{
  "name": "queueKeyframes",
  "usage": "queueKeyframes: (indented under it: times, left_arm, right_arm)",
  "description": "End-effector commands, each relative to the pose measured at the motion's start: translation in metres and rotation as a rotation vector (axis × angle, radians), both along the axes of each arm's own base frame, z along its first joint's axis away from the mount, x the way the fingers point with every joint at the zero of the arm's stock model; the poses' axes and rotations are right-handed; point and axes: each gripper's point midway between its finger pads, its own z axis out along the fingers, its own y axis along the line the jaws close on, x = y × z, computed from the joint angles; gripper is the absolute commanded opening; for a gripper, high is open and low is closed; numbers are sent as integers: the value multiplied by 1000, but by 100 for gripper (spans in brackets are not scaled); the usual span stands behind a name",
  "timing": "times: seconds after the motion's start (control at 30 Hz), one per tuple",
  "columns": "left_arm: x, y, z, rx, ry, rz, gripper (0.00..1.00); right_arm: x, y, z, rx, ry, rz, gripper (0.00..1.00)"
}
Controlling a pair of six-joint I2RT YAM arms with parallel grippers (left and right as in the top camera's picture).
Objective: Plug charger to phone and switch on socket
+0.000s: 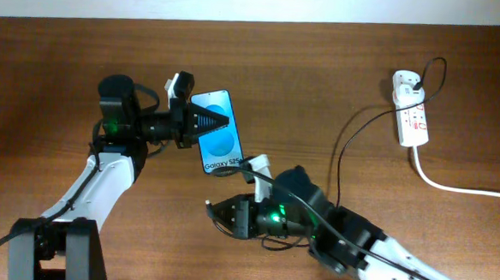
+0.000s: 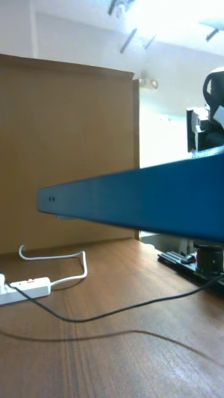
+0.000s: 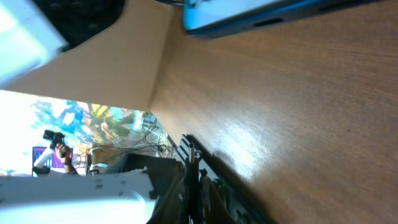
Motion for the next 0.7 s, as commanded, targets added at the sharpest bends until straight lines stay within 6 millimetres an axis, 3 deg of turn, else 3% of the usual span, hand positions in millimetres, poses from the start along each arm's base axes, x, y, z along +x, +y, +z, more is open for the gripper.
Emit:
queueKeyframes:
  times: [0.0, 0.23, 0.43, 0.67]
  left_arm:
    - [-5, 0, 7, -2, -112, -32, 0]
    - [-14, 0, 10, -23, -127, -87, 0]
    - [2, 44, 14, -22, -154, 18, 0]
    - [2, 44, 13, -23, -141, 18, 0]
  right_arm:
    - [4, 4, -7, -10, 0, -12, 4]
    - [14, -2, -4, -45, -121, -33, 4]
    - [23, -5, 5, -32, -161, -80, 4]
    - [32, -1, 20, 16, -214, -116, 4]
